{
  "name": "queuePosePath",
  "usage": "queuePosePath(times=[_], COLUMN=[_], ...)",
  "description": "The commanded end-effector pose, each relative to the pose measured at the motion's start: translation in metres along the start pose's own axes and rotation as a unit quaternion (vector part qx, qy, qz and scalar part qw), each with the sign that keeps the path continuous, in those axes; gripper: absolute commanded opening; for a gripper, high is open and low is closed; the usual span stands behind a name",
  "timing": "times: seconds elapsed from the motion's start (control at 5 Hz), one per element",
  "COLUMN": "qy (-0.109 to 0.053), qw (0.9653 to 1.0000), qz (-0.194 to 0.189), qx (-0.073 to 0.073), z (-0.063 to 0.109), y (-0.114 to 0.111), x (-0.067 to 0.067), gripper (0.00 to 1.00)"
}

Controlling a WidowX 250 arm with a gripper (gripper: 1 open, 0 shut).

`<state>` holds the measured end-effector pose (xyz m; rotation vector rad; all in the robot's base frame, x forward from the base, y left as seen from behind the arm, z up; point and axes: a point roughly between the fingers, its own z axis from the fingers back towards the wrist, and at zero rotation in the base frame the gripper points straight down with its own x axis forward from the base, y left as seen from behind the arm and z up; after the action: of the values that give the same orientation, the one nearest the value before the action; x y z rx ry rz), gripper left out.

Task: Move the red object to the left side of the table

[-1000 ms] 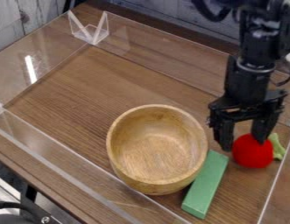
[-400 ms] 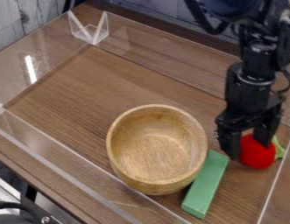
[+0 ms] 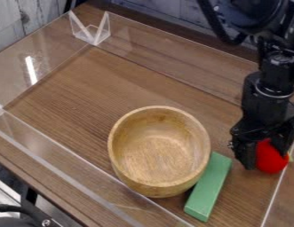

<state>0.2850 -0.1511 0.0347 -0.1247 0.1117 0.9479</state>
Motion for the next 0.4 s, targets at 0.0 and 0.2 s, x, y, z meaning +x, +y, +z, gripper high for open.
queuePosePath(times=[0.0, 0.2], qy=[-0.010, -0.018], qw=[0.9990, 0.9986], qz=[-0.043, -0.049], qx=[-0.004, -0.003], z=[0.0000, 0.0038], y=[-0.0069, -0.0040], x=[-0.0010, 0.0050], gripper=[1.00, 1.00])
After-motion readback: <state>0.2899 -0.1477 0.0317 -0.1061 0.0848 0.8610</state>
